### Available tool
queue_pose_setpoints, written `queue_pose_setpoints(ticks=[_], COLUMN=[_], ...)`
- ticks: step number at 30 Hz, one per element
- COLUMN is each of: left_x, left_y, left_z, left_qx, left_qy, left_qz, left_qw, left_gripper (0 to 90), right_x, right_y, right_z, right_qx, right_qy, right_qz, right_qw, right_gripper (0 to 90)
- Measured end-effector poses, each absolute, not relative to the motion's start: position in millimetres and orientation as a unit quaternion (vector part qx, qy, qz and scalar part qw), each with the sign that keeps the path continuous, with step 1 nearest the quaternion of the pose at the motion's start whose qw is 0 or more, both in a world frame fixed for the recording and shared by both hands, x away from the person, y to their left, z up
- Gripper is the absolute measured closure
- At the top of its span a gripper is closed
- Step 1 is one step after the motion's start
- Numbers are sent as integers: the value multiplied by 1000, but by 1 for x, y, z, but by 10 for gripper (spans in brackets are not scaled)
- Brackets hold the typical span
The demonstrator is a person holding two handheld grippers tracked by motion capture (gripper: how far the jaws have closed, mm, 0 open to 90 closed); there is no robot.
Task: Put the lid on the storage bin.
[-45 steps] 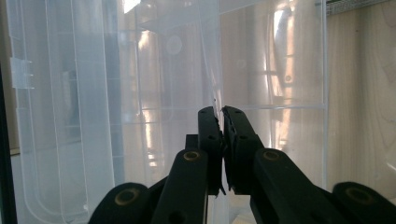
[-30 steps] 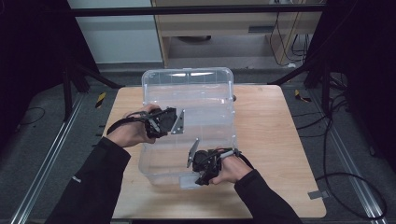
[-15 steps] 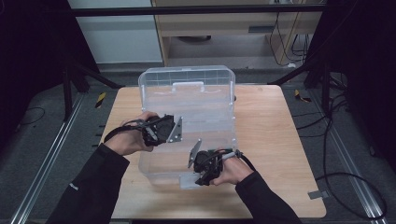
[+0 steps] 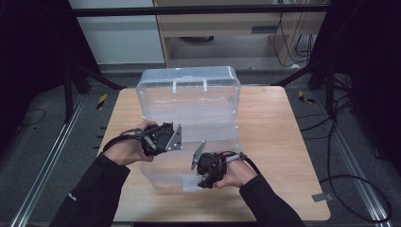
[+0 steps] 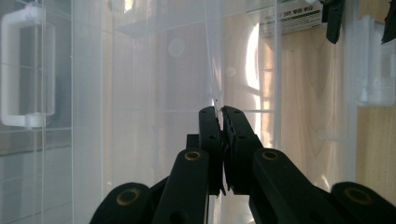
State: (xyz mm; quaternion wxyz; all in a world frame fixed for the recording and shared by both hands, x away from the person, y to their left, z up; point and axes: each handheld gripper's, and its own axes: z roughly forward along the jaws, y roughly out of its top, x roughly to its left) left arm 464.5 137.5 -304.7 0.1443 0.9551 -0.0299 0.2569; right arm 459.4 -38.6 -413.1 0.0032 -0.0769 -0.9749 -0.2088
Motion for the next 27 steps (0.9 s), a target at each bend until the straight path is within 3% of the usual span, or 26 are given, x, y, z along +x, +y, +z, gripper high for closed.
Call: queue_pose_setpoints(ticks=[16, 27], left_x=[457, 460], left_y=[140, 139], left_z=[-313, -312], left_qx=[963, 965], left_qy=[-2, -1], left_qz=[213, 208], left_qw=[163, 163], left_gripper=[853, 842], right_x=[452, 445], right_y=[-53, -90], right_z=[-404, -387], right_qx=[-91, -133], right_qy=[-961, -926], right_qz=[-260, -350], right_qw=[-21, -51], right_gripper=[573, 713])
